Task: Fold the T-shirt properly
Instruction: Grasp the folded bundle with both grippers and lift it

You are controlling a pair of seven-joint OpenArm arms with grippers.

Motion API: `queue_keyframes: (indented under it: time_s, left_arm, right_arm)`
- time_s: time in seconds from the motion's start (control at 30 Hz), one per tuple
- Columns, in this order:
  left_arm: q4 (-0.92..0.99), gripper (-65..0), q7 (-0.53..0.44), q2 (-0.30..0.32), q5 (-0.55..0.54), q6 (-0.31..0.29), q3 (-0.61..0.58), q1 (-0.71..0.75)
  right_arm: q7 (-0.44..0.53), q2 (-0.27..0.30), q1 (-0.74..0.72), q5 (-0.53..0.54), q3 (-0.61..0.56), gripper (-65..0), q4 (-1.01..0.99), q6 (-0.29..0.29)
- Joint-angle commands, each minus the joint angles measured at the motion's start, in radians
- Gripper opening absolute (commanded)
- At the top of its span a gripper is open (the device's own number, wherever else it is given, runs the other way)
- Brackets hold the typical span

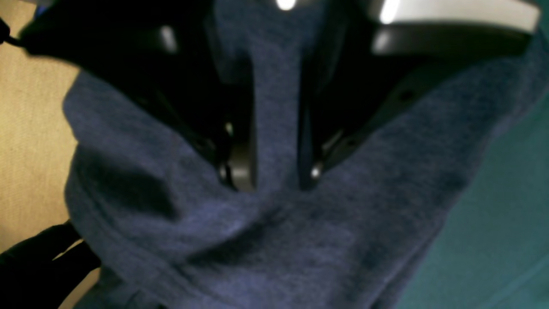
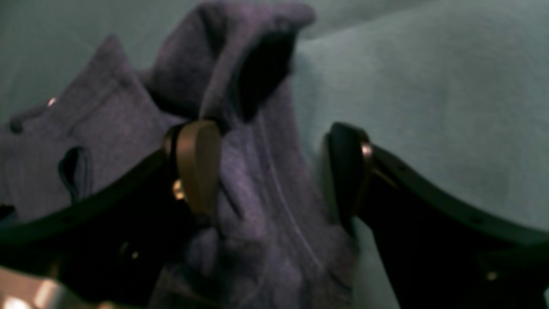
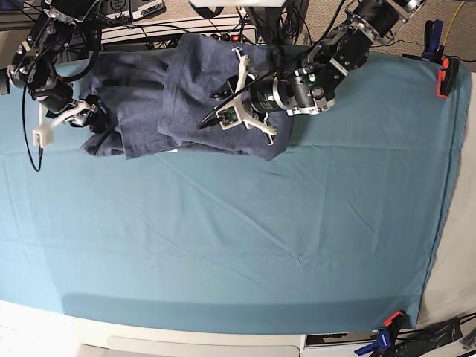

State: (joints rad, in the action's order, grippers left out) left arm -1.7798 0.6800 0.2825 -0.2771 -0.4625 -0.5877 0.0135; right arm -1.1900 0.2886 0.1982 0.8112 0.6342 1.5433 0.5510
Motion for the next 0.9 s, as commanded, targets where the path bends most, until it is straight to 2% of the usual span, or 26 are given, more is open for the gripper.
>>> queue_keyframes:
  time_s: [0.0, 0.3, 0.5, 0.63, 0.7, 0.77, 0.87]
  left_arm:
    - [-0.017, -46.2, -0.022, -0.005, -0.014, 0.0, 0.003, -0.011]
    - [-0.017, -46.2, -0.023, -0.005, -0.014, 0.0, 0.003, -0.011]
    - [-0.017, -46.2, -0.022, -0.005, -0.013, 0.0, 0.003, -0.011]
    - [-0.017, -46.2, -0.022, -0.005, -0.013, 0.0, 0.003, -0.011]
    - [-0.017, -46.2, -0.022, -0.005, -0.013, 0.0, 0.003, -0.011]
    - [-0.017, -46.2, -0.023, -0.005, -0.013, 0.0, 0.003, -0.011]
    - [-0.017, -46.2, -0.023, -0.005, -0.013, 0.0, 0.003, -0.011]
  right_arm:
    - [-0.049, 0.011, 0.011, -0.012, -0.018, -23.9, 0.005, 0.003]
    - [-0.111, 0.016, 0.024, -0.018, -0.053, -24.1, 0.005, 0.003]
    - [-0.146, 0.016, 0.024, 0.006, -0.053, -24.1, 0.005, 0.04]
    - [-0.149, 0.016, 0.024, 0.012, -0.053, -24.1, 0.005, 0.044]
    - [-0.15, 0.016, 0.024, 0.012, -0.053, -27.3, 0.005, 0.044]
    - [-0.153, 0.016, 0.024, 0.016, -0.053, -32.9, 0.005, 0.043]
    - [-0.173, 0.016, 0.023, 0.077, -0.053, -43.2, 0.005, 0.044]
